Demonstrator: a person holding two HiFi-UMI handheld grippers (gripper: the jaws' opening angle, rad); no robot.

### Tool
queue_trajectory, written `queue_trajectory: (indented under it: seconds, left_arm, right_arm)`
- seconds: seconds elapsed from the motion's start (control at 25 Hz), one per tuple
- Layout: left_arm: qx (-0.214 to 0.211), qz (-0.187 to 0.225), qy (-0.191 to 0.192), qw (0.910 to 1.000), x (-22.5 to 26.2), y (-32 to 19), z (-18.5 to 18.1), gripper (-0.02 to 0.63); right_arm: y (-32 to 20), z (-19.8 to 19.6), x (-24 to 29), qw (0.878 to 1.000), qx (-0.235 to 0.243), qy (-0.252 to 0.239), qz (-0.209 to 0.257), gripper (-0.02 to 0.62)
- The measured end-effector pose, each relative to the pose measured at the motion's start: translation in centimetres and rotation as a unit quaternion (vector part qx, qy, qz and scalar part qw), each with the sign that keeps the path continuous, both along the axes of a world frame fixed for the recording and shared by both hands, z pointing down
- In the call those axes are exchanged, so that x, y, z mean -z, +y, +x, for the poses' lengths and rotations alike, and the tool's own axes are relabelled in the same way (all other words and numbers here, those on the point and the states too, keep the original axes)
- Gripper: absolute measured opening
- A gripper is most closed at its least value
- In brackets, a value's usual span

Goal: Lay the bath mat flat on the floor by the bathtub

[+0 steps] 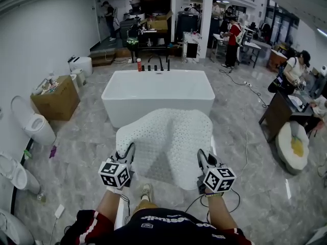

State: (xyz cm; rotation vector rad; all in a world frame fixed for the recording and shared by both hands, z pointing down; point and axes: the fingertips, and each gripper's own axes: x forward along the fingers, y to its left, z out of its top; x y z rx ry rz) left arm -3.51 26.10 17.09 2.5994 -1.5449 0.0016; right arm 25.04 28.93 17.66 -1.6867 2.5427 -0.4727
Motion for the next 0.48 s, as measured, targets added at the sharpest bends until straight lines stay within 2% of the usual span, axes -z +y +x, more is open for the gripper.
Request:
queue_trajectory:
  seconds: [0.2, 0.48]
  left_arm:
    - [-0.026, -0.004, 0.019, 0.9995, 0.2, -0.1, 0.7, 0.031]
    - [-0.012, -0.020, 0.026, 0.9994, 0.1, -2.0, 0.5, 0.031]
  right_arm:
    - [-0.2, 0.0, 0.2, 1.000, -0.002, -0.003, 0.006, 0.045]
    - [-1.8, 0.2, -0.2, 1.000, -0.001, -0.009, -0.007, 0.046]
